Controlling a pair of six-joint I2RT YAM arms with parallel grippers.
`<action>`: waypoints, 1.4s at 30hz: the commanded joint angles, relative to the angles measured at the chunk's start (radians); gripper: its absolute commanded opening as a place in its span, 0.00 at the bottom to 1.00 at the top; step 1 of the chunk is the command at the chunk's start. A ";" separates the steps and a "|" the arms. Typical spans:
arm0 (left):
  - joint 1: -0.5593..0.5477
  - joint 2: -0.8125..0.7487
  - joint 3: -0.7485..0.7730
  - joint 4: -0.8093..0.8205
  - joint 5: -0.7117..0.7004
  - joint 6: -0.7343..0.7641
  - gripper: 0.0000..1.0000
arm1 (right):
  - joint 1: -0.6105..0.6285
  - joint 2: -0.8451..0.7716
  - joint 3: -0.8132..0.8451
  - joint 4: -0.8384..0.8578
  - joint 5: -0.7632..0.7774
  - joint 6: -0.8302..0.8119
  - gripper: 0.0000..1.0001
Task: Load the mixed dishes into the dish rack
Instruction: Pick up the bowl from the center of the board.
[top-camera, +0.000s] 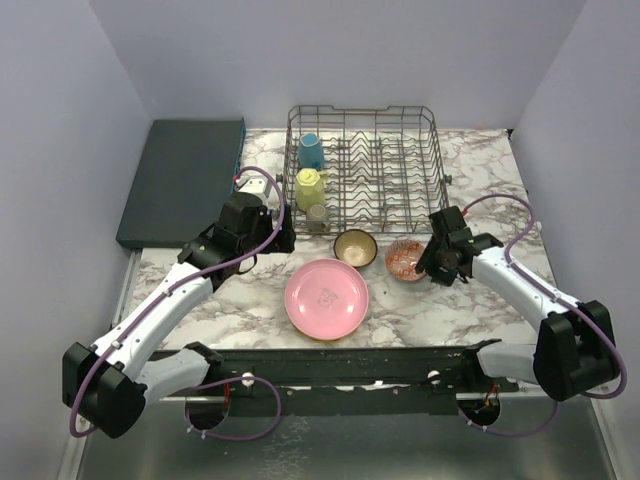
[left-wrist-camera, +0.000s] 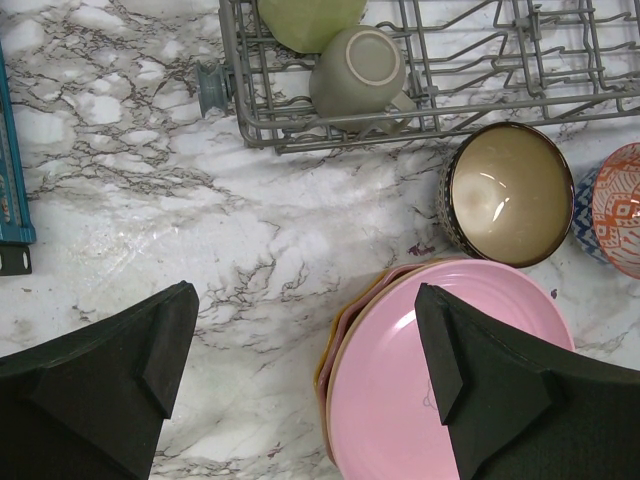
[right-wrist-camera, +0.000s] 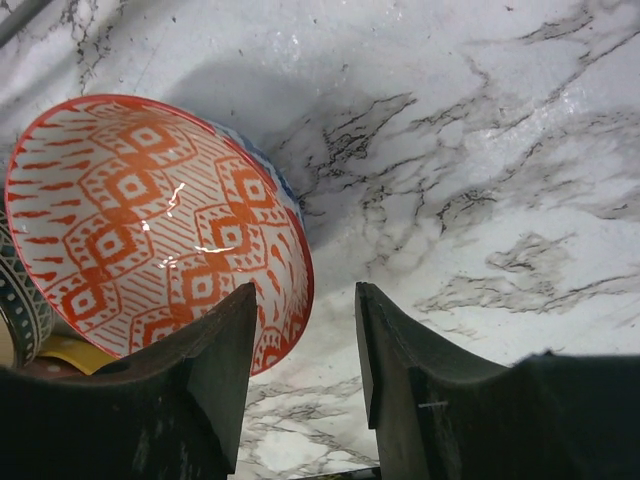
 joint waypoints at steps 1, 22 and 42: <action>0.003 0.001 0.002 0.013 0.005 0.009 0.98 | -0.015 0.020 -0.009 0.054 -0.006 0.031 0.48; 0.003 0.004 0.003 0.012 0.023 0.009 0.98 | -0.026 0.020 -0.004 0.052 -0.001 0.005 0.01; 0.003 0.030 0.060 0.006 0.208 -0.068 0.98 | -0.025 -0.170 0.110 -0.074 0.014 -0.153 0.01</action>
